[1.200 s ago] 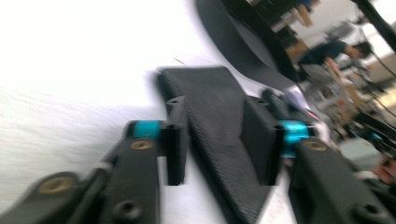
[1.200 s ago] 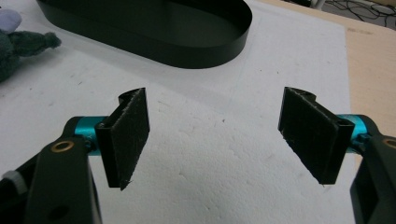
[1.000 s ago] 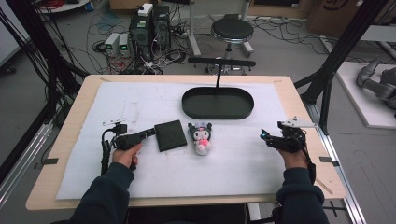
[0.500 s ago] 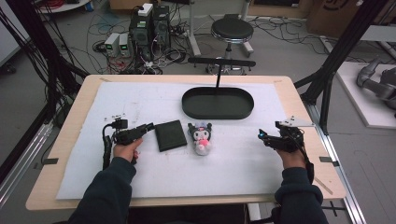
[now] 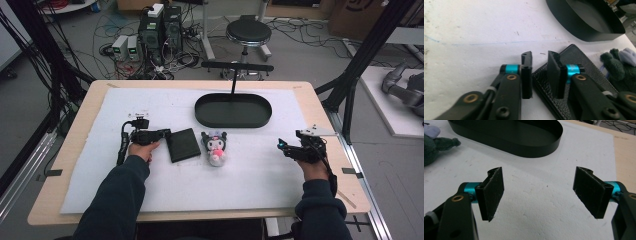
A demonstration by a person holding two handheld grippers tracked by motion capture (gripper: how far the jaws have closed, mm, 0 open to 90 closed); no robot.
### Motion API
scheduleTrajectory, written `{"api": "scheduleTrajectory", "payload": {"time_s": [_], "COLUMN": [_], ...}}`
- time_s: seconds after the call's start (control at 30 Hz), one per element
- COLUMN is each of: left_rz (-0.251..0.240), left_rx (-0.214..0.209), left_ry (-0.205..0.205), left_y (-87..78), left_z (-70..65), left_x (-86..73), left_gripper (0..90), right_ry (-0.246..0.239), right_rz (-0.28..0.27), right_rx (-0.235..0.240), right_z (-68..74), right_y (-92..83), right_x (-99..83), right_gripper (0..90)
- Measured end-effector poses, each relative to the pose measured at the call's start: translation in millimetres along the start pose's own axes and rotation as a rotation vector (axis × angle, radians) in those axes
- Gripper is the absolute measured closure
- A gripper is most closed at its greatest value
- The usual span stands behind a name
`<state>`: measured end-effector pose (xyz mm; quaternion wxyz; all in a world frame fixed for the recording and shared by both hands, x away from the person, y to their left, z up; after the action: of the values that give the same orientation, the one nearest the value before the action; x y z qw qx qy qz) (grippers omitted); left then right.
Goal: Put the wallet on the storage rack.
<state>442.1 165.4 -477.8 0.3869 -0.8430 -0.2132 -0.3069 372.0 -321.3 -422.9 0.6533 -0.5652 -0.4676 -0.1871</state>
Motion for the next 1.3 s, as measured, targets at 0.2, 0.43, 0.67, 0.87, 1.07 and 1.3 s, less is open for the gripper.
{"api": "scheduleTrajectory", "payload": {"time_s": [0.2, 0.43, 0.67, 0.87, 1.07, 1.3], "left_rz": [0.023, 0.05, 0.089, 0.101, 0.123, -0.029], "left_rx": [-0.044, -0.102, -0.13, -0.117, -0.178, -0.284], "left_ry": [-0.006, -0.022, 0.107, 0.183, 0.145, 0.069], "left_y": [0.4, 3.5, 4.4, 4.1, -4.6, -35.1], "left_z": [-4.8, -2.2, -9.1, -17.2, -17.5, -19.9], "left_x": [-2.0, -4.8, -7.1, -9.2, -10.7, 4.7], "left_gripper": [89.9, 68.2, 71.0, 78.9, 83.4, 86.5], "right_ry": [0.002, 0.006, 0.001, 0.003, 0.011, 0.015], "right_rz": [-0.002, -0.001, 0.001, 0.001, -0.001, -0.004], "right_rx": [-0.001, -0.002, 0.002, 0.001, -0.001, -0.001], "right_z": [-0.2, -0.8, -0.3, -0.7, -2.9, -3.3], "right_y": [-0.8, -2.0, -1.8, -1.9, -2.8, -3.5], "right_x": [0.0, -0.5, -0.4, -0.4, -1.0, -0.7], "right_gripper": [25.2, 25.2, 25.2, 25.2, 25.2, 25.2]}}
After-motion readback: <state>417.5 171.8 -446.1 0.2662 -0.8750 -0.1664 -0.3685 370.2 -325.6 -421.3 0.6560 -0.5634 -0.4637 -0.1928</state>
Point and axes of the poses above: each handheld gripper's, and its own axes: y roughly forward along the jaws, x roughly out of its top, z roughly to its left, the point moved 4 cm from there along y, roughly forward along the jaws, and after that the axes turned 1 degree about -x, right-handed, at the moved point
